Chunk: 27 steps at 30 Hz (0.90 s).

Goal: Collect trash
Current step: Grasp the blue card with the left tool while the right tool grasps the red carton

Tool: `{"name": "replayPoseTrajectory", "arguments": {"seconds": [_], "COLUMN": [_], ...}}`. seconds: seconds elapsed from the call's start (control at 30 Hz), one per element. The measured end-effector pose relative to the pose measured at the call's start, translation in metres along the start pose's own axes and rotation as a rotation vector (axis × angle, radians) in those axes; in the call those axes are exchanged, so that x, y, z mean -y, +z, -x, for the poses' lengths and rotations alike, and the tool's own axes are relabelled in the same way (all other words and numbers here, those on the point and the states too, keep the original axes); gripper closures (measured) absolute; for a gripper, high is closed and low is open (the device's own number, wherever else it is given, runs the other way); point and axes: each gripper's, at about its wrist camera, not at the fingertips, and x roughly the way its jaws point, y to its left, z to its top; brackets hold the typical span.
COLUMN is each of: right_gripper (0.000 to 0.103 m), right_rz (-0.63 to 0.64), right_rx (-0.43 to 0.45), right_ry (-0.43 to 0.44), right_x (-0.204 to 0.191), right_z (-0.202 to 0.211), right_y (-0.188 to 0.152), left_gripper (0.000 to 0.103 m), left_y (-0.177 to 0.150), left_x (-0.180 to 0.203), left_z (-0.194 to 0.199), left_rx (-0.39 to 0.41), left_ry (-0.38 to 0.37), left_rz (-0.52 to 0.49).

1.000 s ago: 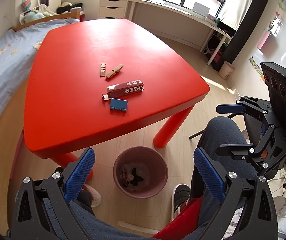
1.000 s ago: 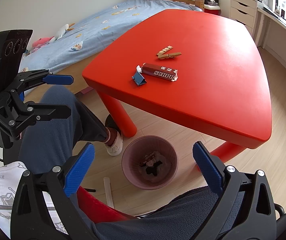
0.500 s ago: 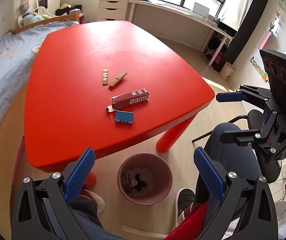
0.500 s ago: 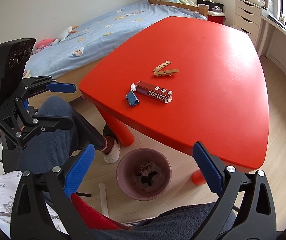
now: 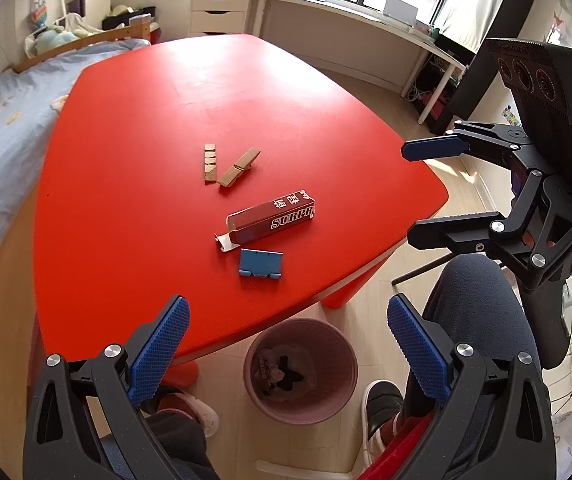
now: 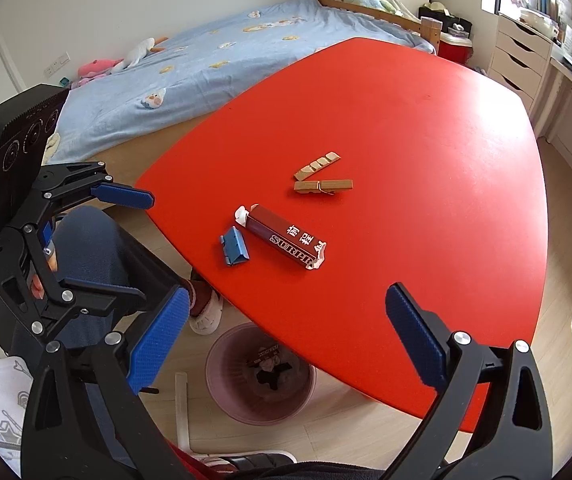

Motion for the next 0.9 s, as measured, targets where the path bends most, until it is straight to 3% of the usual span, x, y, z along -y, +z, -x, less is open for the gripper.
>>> {"name": "replayPoseTrajectory", "arguments": {"seconds": [0.27, 0.63, 0.73, 0.87, 0.9], "right_gripper": [0.006, 0.007, 0.022, 0.032, 0.035], "right_rz": [0.103, 0.183, 0.199, 0.211, 0.211], "right_rx": [-0.067, -0.120, -0.147, -0.161, -0.163], "right_ry": [0.018, 0.064, 0.075, 0.089, 0.090], "right_x": [0.013, 0.014, 0.012, 0.009, 0.009], "right_z": [-0.045, -0.083, -0.093, -0.101, -0.102], "right_y": [0.029, 0.042, 0.043, 0.041, 0.040], "left_gripper": [0.008, 0.008, 0.008, 0.009, 0.015], "left_y": [0.011, 0.013, 0.011, 0.009, 0.008], "left_x": [-0.008, -0.011, -0.009, -0.006, -0.006], "left_z": [-0.029, -0.052, -0.055, -0.058, -0.058], "left_rx": [-0.036, -0.054, -0.047, -0.046, -0.047], "left_ry": [0.002, 0.005, 0.008, 0.011, 0.012], "left_rz": [-0.007, -0.016, -0.020, -0.023, -0.021]}}
